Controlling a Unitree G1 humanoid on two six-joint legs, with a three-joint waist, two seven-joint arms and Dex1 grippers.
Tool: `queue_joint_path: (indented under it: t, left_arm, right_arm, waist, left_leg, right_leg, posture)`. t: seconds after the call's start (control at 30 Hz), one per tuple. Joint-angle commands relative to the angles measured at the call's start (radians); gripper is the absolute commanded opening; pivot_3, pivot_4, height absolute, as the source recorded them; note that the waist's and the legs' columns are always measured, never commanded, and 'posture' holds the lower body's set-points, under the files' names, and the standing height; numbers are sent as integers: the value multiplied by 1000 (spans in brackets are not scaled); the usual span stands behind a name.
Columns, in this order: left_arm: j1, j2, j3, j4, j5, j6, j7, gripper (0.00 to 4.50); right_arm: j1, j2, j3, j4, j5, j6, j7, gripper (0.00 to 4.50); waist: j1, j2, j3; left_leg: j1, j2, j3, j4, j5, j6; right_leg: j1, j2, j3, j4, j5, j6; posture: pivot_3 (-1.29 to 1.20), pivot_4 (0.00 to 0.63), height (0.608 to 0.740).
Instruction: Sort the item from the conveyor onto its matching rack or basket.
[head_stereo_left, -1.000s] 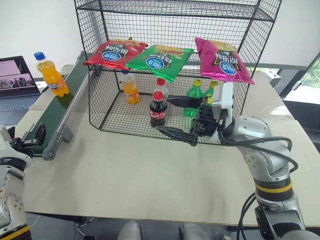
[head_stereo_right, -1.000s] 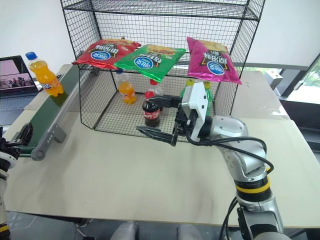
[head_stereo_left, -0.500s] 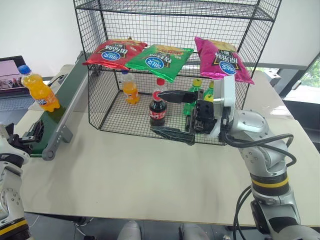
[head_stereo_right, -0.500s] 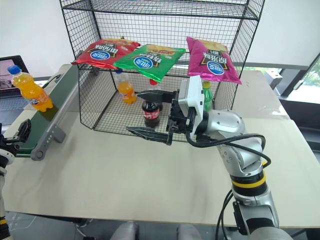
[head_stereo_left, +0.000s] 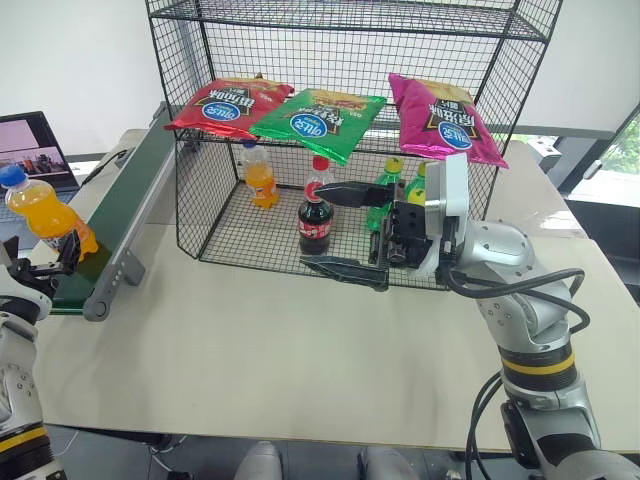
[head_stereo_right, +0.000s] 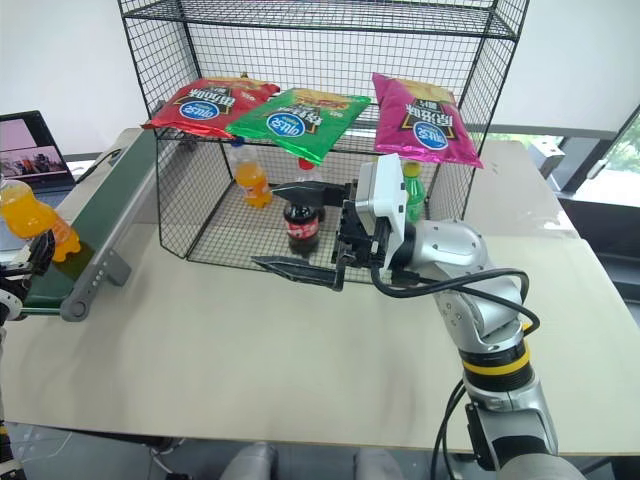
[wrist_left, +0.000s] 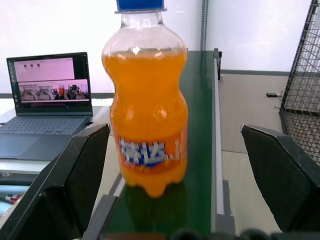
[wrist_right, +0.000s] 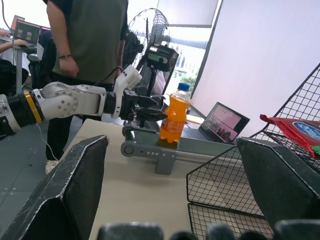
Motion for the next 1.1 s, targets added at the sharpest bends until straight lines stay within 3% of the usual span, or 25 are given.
queue_joint_path:
  t: [0.03,0.3,0.5,0.63,0.87,1.1]
  left_arm:
    - [-42,64,31,35,6,-38,-19,4472]
    - [-56,111,34,138,12,-41,-21,4472]
    - [-45,103,40,151,7,-54,-37,2598]
    - [-39,92,42,111,-10,-42,-46,2598]
    - [4,106,13,-156,-127,97,-116,2598]
    - [-64,89,-181,-315,-180,200,-182,2598]
  right_arm:
    - [-9,1,-11,-24,7,-4,-14,4500]
    - [3,0,-9,-35,8,-3,-34,4500]
    - [5,-4,-13,-35,3,-6,-46,4500]
    - [7,-9,-14,-38,1,-6,-51,4500]
    - [88,-81,-41,-95,-5,-1,-58,4500]
    - [226,-134,-67,-181,-18,13,-126,4500]
  waist:
    - [0,0,0]
    - [-1,0,0]
    - [1,0,0]
    - [1,0,0]
    - [7,-4,0]
    - [3,-4,1]
  left_leg:
    - [-1,0,0,0,0,0]
    - [-1,0,0,-1,0,0]
    - [-1,0,0,-1,0,0]
    - [-1,0,0,-1,0,0]
    - [-3,0,0,-1,0,0]
    - [-2,0,0,-1,0,0]
  right_leg:
    - [-1,0,0,0,0,0]
    - [-3,0,0,1,0,0]
    - [-3,0,0,1,0,0]
    - [-3,0,0,1,0,0]
    - [-4,0,-1,1,0,0]
    - [-3,0,-1,0,0,0]
  posture:
    - [0,150,740]
    - [0,150,740]
    - [0,150,740]
    - [0,150,740]
    - [0,150,740]
    - [0,150,740]
